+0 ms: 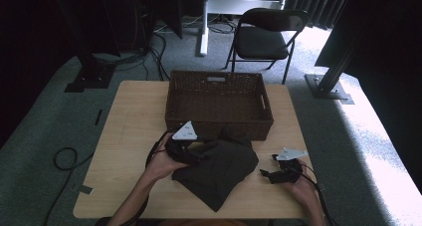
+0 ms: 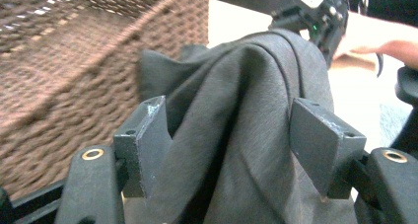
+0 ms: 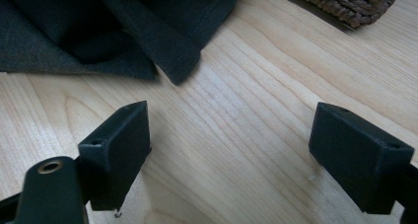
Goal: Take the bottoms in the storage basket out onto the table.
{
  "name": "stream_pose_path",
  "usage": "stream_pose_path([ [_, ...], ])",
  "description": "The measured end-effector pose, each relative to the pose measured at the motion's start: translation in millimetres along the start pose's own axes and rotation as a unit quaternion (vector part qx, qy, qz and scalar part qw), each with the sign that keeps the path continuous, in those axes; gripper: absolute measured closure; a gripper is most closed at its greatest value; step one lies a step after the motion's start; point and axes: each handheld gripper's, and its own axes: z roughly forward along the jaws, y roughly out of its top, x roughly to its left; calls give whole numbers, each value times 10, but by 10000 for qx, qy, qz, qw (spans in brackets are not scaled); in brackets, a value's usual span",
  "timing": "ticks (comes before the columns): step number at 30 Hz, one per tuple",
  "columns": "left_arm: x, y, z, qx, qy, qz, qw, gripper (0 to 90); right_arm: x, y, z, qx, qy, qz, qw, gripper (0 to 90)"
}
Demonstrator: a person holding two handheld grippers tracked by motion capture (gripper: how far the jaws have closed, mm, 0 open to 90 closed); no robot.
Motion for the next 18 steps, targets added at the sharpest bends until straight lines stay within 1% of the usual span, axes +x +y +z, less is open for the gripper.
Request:
stream_pose_path([
  [2,40,-12,-63,-49,140,-55,9999,330,0,0,0,1,1,1,10000,156],
  [4,88,-31,-132,-77,342,-111,9993,330,-1,0,0,-2,-1,-3,10000,156],
  [6,140,-53,-201,-75,556,-181,9983,330,0,0,0,-1,-4,-1,10000,156],
  [8,197,-81,-277,-149,711,-269,9970,330,0,1,0,-1,-7,3,10000,156],
  [10,244,-111,-342,-219,889,-343,9952,331,-1,1,1,-4,-14,1,10000,156],
  [12,289,-152,-396,-203,1121,-380,9928,330,0,1,1,-1,-19,15,10000,156],
  [14,322,-189,-419,-178,1262,-433,9909,331,0,1,2,-2,-25,16,10000,156],
  [16,361,-245,-430,-124,1417,-503,9885,331,1,2,2,0,-32,25,10000,156],
  [17,378,-272,-433,-108,1473,-550,9875,331,1,2,2,1,-33,27,10000,155],
  [18,390,-293,-433,-116,1491,-593,9870,331,0,2,2,-2,-36,23,10000,156],
])
